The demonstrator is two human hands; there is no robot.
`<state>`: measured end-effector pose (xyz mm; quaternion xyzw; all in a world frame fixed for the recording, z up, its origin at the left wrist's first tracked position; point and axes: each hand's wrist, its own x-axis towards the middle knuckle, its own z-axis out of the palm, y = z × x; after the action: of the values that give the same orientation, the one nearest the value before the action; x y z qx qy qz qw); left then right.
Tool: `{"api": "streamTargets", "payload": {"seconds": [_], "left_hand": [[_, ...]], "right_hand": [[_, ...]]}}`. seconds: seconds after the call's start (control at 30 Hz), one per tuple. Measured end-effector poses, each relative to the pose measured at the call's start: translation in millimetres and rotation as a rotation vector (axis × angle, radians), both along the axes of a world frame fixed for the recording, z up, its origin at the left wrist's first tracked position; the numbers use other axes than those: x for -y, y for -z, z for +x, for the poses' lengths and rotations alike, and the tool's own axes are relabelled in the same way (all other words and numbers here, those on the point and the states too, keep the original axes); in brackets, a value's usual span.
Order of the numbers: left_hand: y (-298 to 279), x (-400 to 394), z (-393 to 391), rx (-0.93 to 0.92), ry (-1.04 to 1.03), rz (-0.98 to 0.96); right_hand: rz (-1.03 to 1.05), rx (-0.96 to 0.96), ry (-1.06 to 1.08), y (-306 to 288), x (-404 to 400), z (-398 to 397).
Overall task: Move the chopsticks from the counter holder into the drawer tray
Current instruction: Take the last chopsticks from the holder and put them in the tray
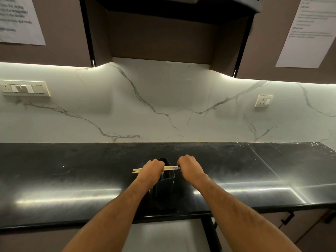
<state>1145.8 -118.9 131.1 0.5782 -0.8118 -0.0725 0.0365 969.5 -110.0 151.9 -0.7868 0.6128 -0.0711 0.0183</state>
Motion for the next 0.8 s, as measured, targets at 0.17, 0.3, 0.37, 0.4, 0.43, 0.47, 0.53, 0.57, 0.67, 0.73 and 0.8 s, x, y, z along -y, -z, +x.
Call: {"api": "streamTargets", "payload": {"seconds": [0.17,0.3,0.37,0.4,0.43,0.47,0.53,0.57,0.67,0.73,0.8], "left_hand": [[4.5,-9.2,-3.9,0.011,0.009,0.023],[7.0,-18.7,-4.9,0.018,0.025,0.041],[9.5,-24.8,-3.7,0.028,0.039,0.022],[10.9,-28.5,-2.6,0.033,0.042,0.009],[11.8,-33.3,-1.9,0.036,0.042,-0.004],[12.8,-37.1,-1.1,0.043,0.038,-0.023],[13.4,-44.7,0.7,0.077,0.027,-0.076],[13.4,-48.5,1.3,0.09,0.017,-0.094],[10.5,-56.3,2.0,0.115,-0.001,-0.122],[10.4,-61.2,0.4,0.121,-0.014,-0.136],[13.5,-67.7,-4.8,0.114,-0.034,-0.158]], "right_hand": [[0.03,-0.013,-0.004,1.3,-12.6,4.4],[0.04,-0.042,-0.006,5.7,-24.0,6.9],[0.032,-0.062,0.002,7.9,-29.6,7.4],[0.03,-0.069,0.007,8.7,-32.0,7.4],[0.028,-0.073,0.01,9.0,-34.4,7.5],[0.024,-0.077,0.012,8.9,-36.5,7.6],[0.014,-0.085,0.011,8.7,-40.1,7.2],[0.01,-0.085,0.01,8.4,-42.0,6.3],[-0.002,-0.076,0.0,9.0,-46.8,0.4],[-0.013,-0.066,-0.01,10.5,-49.6,-5.3],[-0.02,-0.065,-0.021,11.4,-54.0,-11.1]]}}
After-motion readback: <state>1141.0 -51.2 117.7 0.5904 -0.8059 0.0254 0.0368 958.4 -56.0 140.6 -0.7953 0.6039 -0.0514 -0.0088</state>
